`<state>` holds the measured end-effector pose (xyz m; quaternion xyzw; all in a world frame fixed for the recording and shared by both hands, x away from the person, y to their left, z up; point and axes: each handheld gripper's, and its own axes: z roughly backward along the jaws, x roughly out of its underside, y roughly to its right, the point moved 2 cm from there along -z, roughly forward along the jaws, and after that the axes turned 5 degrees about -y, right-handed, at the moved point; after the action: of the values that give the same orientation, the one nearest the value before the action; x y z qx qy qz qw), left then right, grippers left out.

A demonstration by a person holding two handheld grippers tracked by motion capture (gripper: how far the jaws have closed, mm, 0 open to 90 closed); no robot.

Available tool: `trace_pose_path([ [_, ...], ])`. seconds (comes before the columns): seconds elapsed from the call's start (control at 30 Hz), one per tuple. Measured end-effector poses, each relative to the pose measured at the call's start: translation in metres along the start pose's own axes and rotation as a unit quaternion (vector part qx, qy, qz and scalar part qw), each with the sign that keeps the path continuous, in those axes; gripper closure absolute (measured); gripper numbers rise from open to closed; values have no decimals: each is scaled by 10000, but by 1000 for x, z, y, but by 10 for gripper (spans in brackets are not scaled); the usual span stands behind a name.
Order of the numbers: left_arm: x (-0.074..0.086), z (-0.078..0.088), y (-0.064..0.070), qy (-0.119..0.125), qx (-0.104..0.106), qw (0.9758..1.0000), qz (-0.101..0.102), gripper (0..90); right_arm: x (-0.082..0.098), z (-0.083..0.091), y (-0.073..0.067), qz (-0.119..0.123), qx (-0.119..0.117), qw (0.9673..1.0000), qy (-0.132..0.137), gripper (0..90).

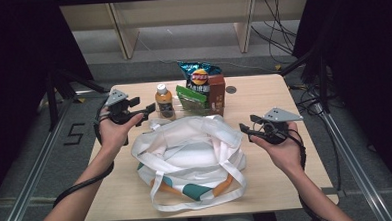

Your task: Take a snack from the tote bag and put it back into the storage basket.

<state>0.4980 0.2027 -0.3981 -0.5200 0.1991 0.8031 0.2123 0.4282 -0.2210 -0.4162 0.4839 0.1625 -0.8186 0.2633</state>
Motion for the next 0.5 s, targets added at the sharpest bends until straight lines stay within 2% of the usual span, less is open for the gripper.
trace_pose_path([
  [0.03,1,2,1,19,9,10000,24,273,0,0,0,-4,-7,10000,-4,461],
  [0.07,2,5,2,7,23,10000,-39,272,0,0,0,-1,-5,10000,-4,461],
  [0.13,3,9,6,9,67,10000,-25,269,0,1,3,123,24,9999,28,461],
  [0.17,4,11,7,6,86,9999,-53,267,0,1,1,20,20,10000,26,461],
  [0.23,5,17,9,40,91,9999,-123,265,0,3,3,50,0,10000,-56,460],
  [0.3,6,23,10,71,102,9998,-182,263,0,2,4,78,19,10000,-17,460],
  [0.33,8,26,11,66,127,9998,-163,263,1,3,2,-19,15,10000,-46,460],
  [0.37,10,27,12,74,147,9998,-111,262,1,3,3,-9,18,10000,-37,460],
  [0.43,14,31,12,62,127,9997,-210,261,1,3,3,3,7,10000,-67,460],
  [0.47,15,33,13,54,136,9997,-174,260,0,4,3,8,-7,9999,-100,460],
  [0.5,17,35,14,54,142,9998,-143,259,1,3,3,-4,30,10000,-15,460],
])
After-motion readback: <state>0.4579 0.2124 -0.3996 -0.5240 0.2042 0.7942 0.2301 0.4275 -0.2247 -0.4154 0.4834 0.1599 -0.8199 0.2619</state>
